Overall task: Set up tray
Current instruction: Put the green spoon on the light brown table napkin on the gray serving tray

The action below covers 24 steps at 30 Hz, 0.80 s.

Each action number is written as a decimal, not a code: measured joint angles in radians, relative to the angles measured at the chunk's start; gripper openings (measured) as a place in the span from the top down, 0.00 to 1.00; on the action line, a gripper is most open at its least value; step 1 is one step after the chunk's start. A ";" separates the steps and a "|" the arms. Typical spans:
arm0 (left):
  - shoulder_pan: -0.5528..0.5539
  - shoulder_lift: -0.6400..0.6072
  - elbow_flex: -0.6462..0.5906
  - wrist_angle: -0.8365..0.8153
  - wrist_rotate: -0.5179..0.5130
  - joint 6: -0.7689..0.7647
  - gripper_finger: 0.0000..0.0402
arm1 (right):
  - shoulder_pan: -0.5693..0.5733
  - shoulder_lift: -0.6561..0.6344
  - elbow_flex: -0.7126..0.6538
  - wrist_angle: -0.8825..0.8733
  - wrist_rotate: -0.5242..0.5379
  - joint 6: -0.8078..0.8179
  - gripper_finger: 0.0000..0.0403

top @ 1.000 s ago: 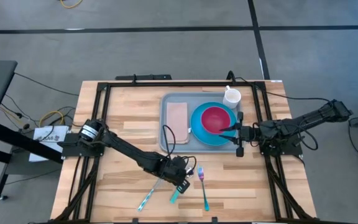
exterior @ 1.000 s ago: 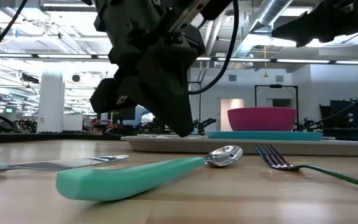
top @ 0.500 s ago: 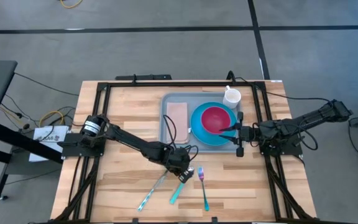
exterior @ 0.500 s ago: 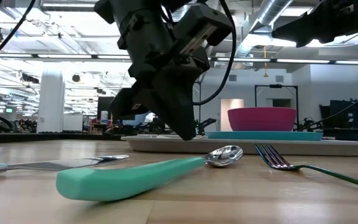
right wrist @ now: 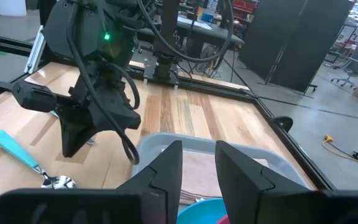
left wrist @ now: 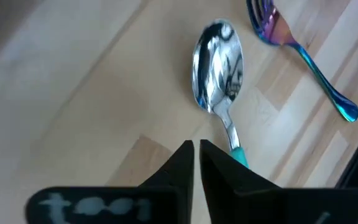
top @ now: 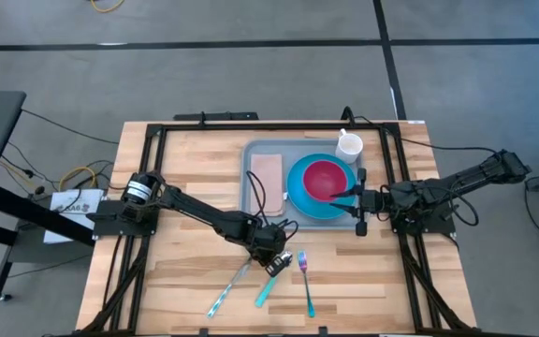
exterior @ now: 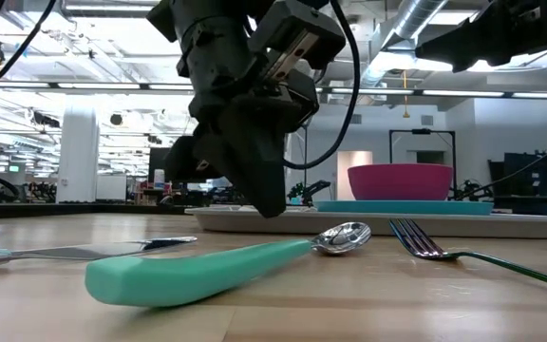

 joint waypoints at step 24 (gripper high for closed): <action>-0.098 0.083 0.012 0.197 -0.135 0.111 0.59 | 0.000 0.000 0.000 -0.015 0.000 -0.016 0.77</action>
